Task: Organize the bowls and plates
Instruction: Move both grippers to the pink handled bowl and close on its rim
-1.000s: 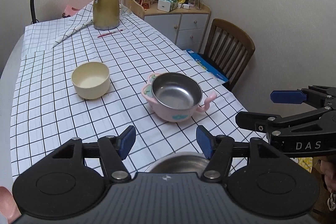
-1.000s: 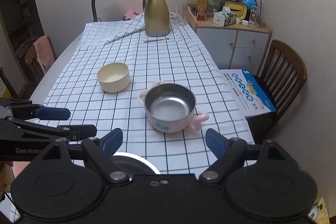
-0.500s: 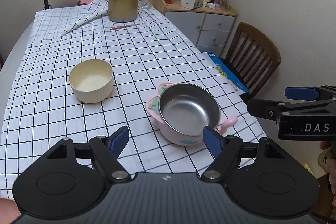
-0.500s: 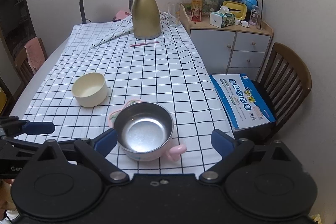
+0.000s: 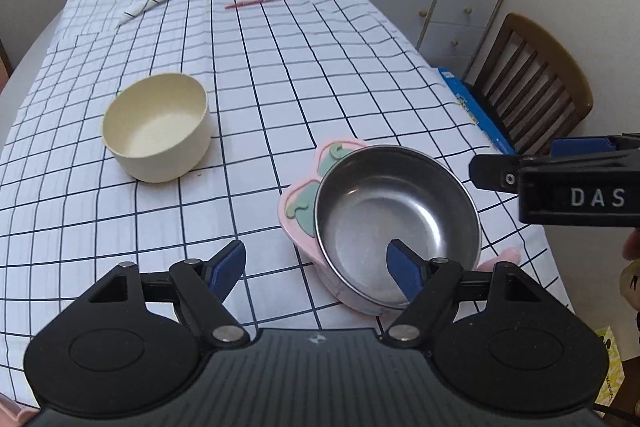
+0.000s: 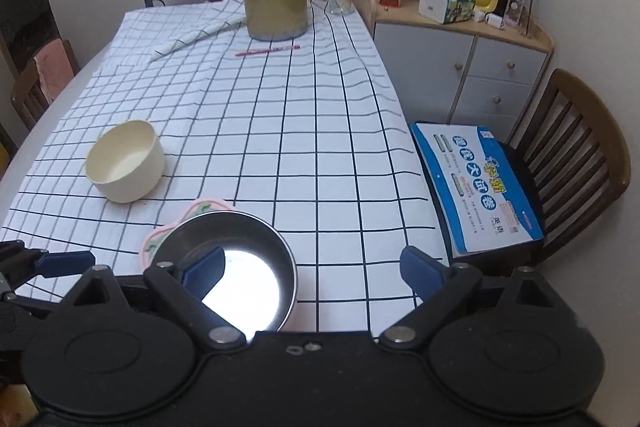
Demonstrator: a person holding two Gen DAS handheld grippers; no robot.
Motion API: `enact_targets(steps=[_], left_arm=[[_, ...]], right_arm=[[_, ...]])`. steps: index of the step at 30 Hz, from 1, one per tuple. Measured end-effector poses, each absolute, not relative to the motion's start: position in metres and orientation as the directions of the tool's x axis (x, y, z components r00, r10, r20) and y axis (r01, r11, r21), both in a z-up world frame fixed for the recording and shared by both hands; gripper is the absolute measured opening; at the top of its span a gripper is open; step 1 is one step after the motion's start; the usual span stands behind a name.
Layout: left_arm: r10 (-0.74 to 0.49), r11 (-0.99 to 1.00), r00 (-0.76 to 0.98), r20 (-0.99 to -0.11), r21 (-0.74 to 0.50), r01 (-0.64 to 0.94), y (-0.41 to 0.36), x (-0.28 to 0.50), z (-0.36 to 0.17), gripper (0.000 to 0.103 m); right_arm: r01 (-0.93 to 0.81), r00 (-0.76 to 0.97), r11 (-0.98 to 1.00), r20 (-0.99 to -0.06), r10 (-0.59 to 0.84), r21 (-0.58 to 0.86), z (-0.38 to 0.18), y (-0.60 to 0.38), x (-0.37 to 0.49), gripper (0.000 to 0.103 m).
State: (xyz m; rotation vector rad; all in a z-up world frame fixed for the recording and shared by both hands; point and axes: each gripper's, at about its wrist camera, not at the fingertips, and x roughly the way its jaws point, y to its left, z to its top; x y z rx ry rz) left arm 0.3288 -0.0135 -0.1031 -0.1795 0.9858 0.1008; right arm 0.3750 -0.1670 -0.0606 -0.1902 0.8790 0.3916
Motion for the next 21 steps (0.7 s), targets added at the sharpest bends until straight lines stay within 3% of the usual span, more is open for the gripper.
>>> enact_targets(steps=[13, 19, 21], left_arm=[[-0.004, 0.971, 0.472, -0.882, -0.115, -0.208, -0.023, 0.351, -0.132, 0.077], [-0.015, 0.964, 0.451, -0.893, -0.133, -0.232, -0.022, 0.352, -0.138, 0.076], [-0.016, 0.962, 0.454, -0.891, -0.137, -0.235, -0.023, 0.351, -0.138, 0.074]], right_arm=[[-0.413, 0.46, 0.91, -0.852, 0.248, 0.042, -0.108, -0.161, 0.418, 0.079], [-0.444, 0.426, 0.894, -0.865, 0.266, 0.057, -0.114, -0.155, 0.419, 0.066], [-0.458, 0.422, 0.888, -0.866, 0.268, 0.052, -0.115, -0.152, 0.419, 0.056]])
